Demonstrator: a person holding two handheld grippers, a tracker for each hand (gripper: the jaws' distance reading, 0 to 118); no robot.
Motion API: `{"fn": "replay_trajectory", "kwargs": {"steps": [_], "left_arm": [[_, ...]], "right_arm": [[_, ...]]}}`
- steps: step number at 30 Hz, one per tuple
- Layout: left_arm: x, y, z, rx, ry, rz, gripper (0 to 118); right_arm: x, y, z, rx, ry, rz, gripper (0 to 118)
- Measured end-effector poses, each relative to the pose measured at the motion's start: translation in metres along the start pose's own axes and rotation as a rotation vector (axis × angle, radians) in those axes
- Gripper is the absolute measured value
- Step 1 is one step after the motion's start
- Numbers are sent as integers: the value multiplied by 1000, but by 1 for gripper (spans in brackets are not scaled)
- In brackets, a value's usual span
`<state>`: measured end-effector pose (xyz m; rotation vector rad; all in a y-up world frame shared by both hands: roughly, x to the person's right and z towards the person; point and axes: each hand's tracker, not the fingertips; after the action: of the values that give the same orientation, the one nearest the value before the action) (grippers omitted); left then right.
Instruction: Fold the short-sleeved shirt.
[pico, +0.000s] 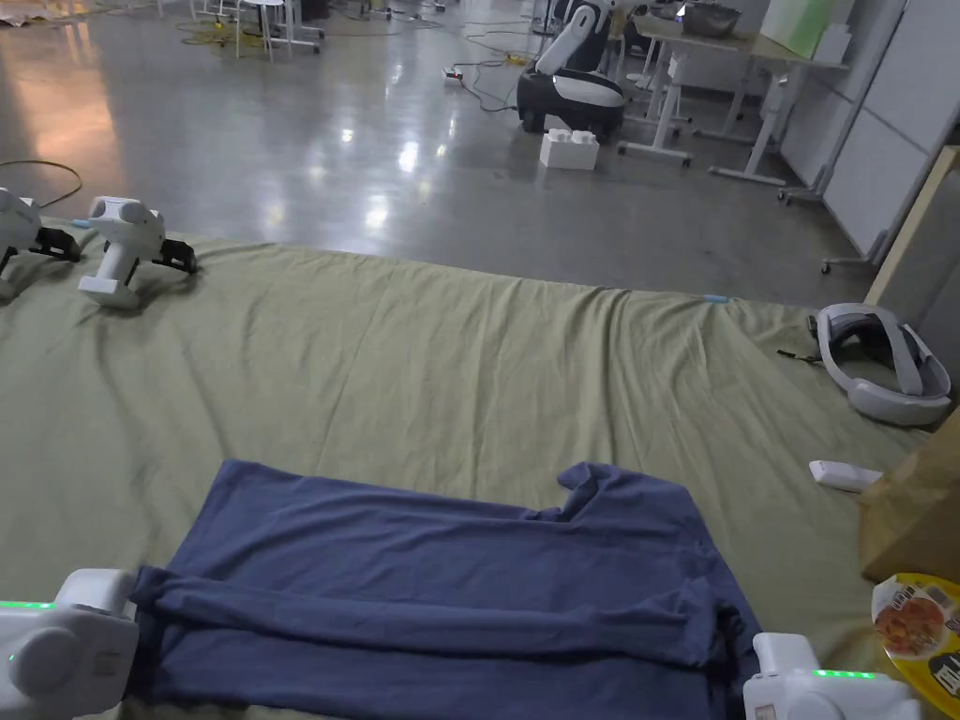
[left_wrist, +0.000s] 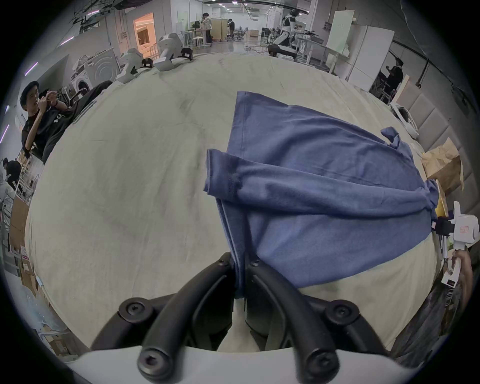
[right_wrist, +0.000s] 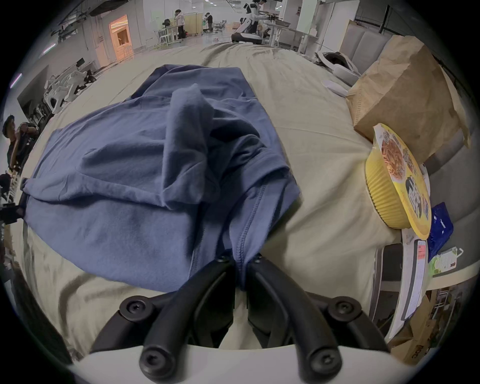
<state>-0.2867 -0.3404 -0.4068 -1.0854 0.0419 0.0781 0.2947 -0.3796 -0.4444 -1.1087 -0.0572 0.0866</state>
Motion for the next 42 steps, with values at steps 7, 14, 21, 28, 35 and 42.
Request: {"fn": "replay_trajectory", "kwargs": {"steps": [7, 14, 21, 28, 35, 42], "left_arm": [[-3, 0, 14, 47, -8, -14, 9], [-7, 13, 50, 114, -60, 3, 8], [-17, 7, 88, 158, -55, -25, 8], [-45, -42, 104, 87, -58, 31, 8], [-42, -87, 67, -69, -21, 14, 8], [-30, -86, 41, -117, 30, -25, 9]], "right_arm": [[-2, 1, 36, 113, 22, -12, 7], [12, 13, 84, 178, 44, -33, 7], [9, 3, 124, 208, 2, 46, 7], [6, -48, 144, 135, 11, 90, 7], [-12, -93, 99, -70, -42, 151, 7], [-24, -94, 71, -149, -66, 161, 7]]}}
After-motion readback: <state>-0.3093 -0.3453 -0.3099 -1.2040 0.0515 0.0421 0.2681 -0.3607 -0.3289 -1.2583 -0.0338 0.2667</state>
